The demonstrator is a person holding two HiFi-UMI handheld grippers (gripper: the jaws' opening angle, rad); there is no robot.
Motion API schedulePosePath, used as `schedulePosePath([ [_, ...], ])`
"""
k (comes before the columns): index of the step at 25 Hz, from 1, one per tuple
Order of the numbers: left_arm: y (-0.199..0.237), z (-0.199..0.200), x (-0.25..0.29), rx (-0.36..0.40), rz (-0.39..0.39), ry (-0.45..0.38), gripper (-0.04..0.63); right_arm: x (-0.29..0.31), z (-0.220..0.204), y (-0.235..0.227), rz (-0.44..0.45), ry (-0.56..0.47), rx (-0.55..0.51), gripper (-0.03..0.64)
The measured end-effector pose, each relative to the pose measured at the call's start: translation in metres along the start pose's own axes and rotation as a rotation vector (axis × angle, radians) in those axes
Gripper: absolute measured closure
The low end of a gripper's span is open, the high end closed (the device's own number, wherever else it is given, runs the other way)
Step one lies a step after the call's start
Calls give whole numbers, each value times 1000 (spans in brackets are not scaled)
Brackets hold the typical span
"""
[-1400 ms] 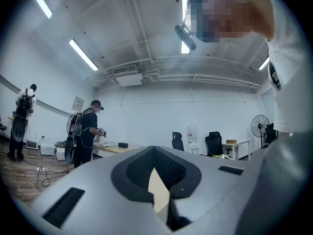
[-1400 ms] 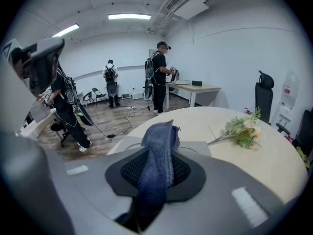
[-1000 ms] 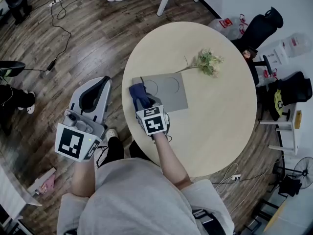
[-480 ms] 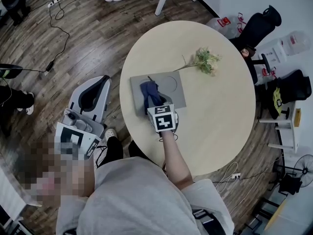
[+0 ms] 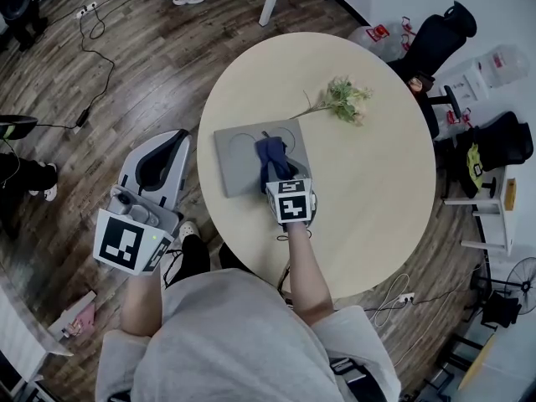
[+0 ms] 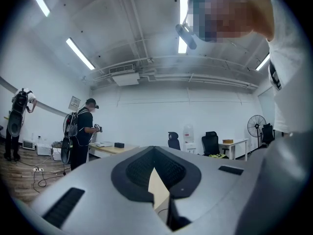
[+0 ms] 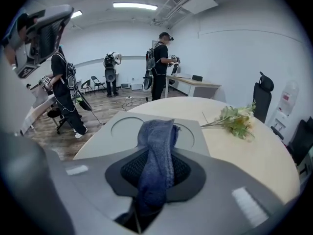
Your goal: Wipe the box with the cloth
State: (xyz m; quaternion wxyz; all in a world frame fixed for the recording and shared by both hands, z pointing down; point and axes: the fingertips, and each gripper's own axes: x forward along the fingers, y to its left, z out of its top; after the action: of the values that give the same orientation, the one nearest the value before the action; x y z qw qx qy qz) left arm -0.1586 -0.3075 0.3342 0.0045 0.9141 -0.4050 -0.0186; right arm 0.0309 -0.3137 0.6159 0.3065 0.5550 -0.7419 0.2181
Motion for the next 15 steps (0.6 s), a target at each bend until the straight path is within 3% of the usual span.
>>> schedulePosePath([
  [15,-31,0,15,13,-12,9,588,-20,-21,-66,-80,-26,26,537],
])
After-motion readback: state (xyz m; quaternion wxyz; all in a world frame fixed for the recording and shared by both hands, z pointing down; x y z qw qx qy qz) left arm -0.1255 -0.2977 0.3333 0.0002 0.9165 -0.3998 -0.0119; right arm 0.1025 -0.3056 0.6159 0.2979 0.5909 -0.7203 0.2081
